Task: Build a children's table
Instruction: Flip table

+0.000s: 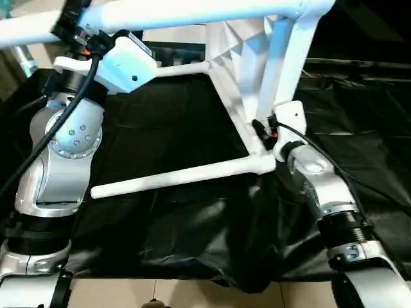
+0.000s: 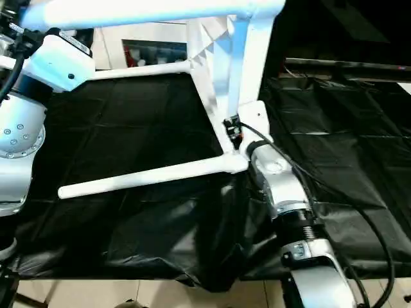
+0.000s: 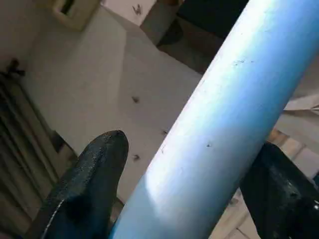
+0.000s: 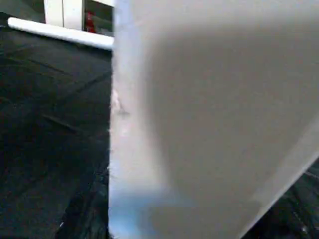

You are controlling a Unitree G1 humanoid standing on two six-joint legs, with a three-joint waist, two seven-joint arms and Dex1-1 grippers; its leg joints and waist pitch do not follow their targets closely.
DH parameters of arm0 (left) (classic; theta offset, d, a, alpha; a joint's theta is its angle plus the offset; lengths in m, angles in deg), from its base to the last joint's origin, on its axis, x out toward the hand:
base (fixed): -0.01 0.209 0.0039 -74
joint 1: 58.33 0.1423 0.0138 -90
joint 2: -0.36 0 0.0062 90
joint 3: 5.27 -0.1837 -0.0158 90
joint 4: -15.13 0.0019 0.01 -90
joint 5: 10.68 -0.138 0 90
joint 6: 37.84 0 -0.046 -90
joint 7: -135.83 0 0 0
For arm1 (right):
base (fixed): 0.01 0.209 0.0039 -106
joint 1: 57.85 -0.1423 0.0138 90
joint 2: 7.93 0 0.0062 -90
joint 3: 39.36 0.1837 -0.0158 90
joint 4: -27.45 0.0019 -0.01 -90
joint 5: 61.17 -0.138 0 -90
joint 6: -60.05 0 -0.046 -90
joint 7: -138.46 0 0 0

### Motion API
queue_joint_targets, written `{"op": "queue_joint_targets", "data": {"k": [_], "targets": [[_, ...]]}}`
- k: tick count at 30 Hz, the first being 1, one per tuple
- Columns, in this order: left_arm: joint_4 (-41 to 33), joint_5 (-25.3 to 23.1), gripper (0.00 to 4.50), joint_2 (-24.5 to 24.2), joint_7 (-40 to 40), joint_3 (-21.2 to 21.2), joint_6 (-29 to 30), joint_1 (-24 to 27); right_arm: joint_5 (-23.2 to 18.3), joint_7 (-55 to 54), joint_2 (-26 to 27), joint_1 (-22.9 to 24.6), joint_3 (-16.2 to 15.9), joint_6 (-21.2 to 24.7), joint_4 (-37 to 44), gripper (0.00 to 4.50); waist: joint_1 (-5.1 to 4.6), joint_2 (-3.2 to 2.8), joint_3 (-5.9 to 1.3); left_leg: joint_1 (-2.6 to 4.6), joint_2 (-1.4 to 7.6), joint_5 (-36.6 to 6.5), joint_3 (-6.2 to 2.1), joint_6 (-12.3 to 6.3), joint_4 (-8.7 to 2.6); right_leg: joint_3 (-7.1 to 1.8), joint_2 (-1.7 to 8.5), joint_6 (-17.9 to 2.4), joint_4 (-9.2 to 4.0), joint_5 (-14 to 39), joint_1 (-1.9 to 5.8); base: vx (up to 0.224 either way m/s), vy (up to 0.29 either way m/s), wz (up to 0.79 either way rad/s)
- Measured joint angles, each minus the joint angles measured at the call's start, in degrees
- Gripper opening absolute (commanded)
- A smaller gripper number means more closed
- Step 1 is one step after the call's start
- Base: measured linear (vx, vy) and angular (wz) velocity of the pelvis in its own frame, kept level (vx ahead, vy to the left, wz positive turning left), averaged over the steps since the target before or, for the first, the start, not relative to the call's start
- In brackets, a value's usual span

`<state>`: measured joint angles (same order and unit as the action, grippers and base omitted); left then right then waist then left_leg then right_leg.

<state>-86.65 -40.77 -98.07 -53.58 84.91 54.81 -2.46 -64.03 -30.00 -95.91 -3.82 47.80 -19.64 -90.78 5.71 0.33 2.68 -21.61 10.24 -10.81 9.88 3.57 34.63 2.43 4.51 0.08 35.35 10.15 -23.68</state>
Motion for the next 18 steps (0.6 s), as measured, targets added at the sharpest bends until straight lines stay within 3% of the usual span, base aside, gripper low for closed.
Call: {"op": "queue_joint_targets", "data": {"k": [3,8,15,18], "targets": [[-0.4,1.2,3.26,0.9,-0.6,0.1,1.1,0.0,0.0,1.1,-1.8,-0.9,0.2,0.0,-0.2,1.88,0.08,-0.84,0.17,-0.13,-0.09,0.3,0.14,-0.34,-0.01,-0.03,0.20,0.0,0.14,-0.1,-0.08,0.000,0.000,0.00],[-0.3,4.7,3.26,2.5,-2.4,1.3,2.3,-1.9,0.0,4.8,-6.7,-4.5,0.8,0.3,-0.5,1.87,0.10,-1.19,0.36,-0.46,-0.27,0.5,0.49,-0.62,0.01,0.03,0.67,0.2,0.77,0.0,-0.54,0.000,0.000,0.00],[2.7,11.7,3.26,8.6,-2.1,6.4,7.0,-7.4,2.7,13.8,-17.5,-17.8,-0.2,-0.3,-4.7,1.83,0.07,-1.49,0.78,-1.43,-0.26,0.6,0.77,-0.68,0.19,-0.06,0.82,0.5,0.77,-0.2,-1.05,-0.060,-0.004,0.08],[4.2,18.2,3.25,12.4,-0.8,9.3,10.1,-7.6,5.9,14.6,-21.4,-23.2,-0.5,-3.1,-5.2,1.81,0.10,-1.12,1.02,-1.68,-0.12,0.6,0.99,-0.69,0.30,0.06,0.86,0.5,0.76,-0.2,-1.14,-0.098,-0.005,0.11]]}}
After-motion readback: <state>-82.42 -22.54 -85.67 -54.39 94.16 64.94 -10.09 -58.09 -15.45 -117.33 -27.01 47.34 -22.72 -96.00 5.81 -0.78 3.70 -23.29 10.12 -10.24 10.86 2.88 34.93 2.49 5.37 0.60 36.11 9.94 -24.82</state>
